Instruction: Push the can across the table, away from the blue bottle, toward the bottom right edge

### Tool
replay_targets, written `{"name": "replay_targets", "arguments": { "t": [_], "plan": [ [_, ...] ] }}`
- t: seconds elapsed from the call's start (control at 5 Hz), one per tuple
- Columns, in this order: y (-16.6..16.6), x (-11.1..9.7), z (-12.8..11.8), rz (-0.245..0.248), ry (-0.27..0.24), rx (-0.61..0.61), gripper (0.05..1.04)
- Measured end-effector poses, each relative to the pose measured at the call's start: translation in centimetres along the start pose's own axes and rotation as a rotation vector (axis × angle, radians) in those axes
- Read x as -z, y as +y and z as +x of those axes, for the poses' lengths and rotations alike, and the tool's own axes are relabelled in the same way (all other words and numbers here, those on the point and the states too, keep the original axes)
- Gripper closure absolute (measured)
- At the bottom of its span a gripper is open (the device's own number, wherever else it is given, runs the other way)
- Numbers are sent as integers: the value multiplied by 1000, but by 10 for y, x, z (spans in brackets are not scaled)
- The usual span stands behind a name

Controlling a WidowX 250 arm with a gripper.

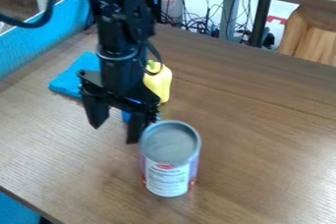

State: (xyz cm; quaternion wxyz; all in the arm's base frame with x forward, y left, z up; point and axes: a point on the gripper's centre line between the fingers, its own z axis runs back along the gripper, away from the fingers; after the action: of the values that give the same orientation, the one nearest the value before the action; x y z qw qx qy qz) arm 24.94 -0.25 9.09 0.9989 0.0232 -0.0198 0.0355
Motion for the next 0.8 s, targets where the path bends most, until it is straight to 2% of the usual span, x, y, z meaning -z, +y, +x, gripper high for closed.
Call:
{"name": "replay_targets", "arguments": {
  "t": [0.8],
  "plan": [
    [-67, -7, -5, -22, -55, 53, 83]
  ]
}}
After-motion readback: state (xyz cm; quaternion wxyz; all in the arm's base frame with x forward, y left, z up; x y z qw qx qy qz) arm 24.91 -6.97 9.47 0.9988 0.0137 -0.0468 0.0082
